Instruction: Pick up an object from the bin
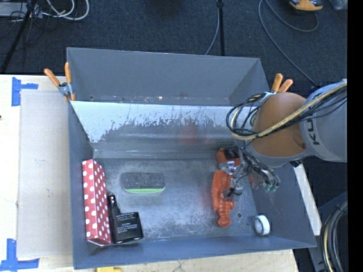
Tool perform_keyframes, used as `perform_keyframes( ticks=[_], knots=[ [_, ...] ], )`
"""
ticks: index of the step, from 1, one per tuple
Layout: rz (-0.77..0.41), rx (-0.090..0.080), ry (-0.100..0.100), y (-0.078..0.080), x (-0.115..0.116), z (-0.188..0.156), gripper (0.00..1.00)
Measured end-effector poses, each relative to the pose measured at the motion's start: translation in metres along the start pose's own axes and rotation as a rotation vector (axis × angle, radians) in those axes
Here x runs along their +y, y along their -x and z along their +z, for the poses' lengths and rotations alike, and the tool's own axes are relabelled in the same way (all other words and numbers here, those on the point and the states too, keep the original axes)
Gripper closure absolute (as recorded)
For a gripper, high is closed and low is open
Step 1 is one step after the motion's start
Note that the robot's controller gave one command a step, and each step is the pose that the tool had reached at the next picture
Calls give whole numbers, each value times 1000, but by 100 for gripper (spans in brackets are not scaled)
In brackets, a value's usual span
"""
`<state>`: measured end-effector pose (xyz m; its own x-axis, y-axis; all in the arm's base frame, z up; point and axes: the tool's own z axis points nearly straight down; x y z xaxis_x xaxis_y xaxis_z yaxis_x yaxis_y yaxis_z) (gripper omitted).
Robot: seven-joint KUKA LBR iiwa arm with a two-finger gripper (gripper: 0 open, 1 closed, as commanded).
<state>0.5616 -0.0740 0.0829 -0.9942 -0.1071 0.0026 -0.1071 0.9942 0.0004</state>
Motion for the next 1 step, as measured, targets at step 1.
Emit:
perform_keyframes(
  ticks=[1],
  knots=[
    [21,2,1,11,7,-8,100]
  ],
)
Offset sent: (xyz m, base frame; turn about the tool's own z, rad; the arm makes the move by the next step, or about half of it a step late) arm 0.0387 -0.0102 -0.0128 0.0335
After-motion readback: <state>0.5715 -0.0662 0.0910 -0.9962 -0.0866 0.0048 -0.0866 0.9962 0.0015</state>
